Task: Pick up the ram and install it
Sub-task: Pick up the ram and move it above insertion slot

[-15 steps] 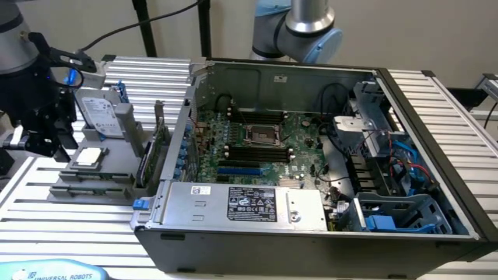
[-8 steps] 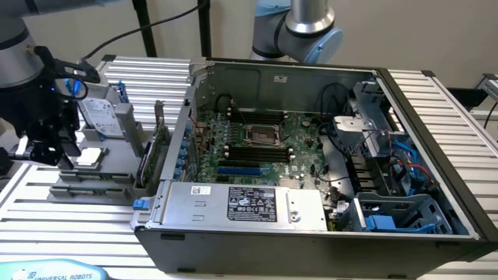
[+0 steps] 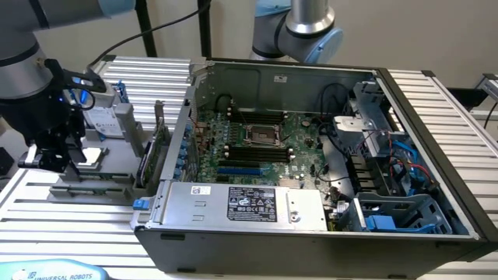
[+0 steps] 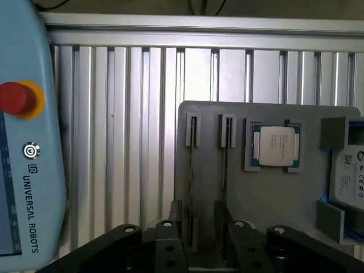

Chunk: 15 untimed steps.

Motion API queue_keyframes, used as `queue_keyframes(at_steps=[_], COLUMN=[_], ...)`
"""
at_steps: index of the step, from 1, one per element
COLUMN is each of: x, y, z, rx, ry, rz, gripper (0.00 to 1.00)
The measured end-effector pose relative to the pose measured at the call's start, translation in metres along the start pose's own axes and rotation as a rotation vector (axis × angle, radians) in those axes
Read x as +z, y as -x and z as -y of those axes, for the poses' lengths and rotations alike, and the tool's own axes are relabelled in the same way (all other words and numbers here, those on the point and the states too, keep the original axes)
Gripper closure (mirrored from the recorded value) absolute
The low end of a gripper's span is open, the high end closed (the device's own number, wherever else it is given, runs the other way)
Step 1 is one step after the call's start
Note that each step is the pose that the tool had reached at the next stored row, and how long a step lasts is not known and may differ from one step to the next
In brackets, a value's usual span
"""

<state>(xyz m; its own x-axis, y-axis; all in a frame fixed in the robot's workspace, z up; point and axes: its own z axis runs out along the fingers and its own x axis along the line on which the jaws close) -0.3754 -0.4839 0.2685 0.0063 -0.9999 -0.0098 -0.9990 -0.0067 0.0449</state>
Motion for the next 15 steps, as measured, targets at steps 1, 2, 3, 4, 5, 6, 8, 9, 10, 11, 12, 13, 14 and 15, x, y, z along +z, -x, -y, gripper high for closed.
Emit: queue_keyframes(at_steps=[1, 2, 3, 4, 5, 6, 8, 9, 10, 11, 12, 13, 14, 15], x=[0.0018, 0.0035, 0.0054, 0.0071, 0.0089, 0.0107, 0.0143, 0.0162, 0.018, 0.0198, 0.0215, 0.0232, 0.0251, 0.027], y=[0.0, -0.001, -0.001, -0.002, -0.002, -0.003, -0.004, -0.005, -0.005, -0.006, -0.007, -0.007, -0.008, -0.009], z=[0.0006, 0.0012, 0.0018, 0.0022, 0.0027, 0.0031, 0.0037, 0.004, 0.0042, 0.0044, 0.0046, 0.0047, 0.0048, 0.0049], rx=[0.0, 0.0, 0.0, 0.0, 0.0, 0.0, 0.0, 0.0, 0.0, 0.0, 0.0, 0.0, 0.0, 0.0], ry=[0.0001, 0.0001, 0.0, 0.0, 0.0, 0.0, 0.0, 0.0, 0.0, 0.0, 0.0001, 0.0003, 0.0002, 0.0001], rz=[0.0, 0.0, 0.0, 0.0, 0.0, 0.0, 0.0, 0.0, 0.0, 0.0, -0.0002, -0.0002, -0.0002, -0.0001], gripper=[0.64, 0.64, 0.64, 0.64, 0.64, 0.64, 0.64, 0.64, 0.64, 0.64, 0.64, 0.64, 0.64, 0.64])
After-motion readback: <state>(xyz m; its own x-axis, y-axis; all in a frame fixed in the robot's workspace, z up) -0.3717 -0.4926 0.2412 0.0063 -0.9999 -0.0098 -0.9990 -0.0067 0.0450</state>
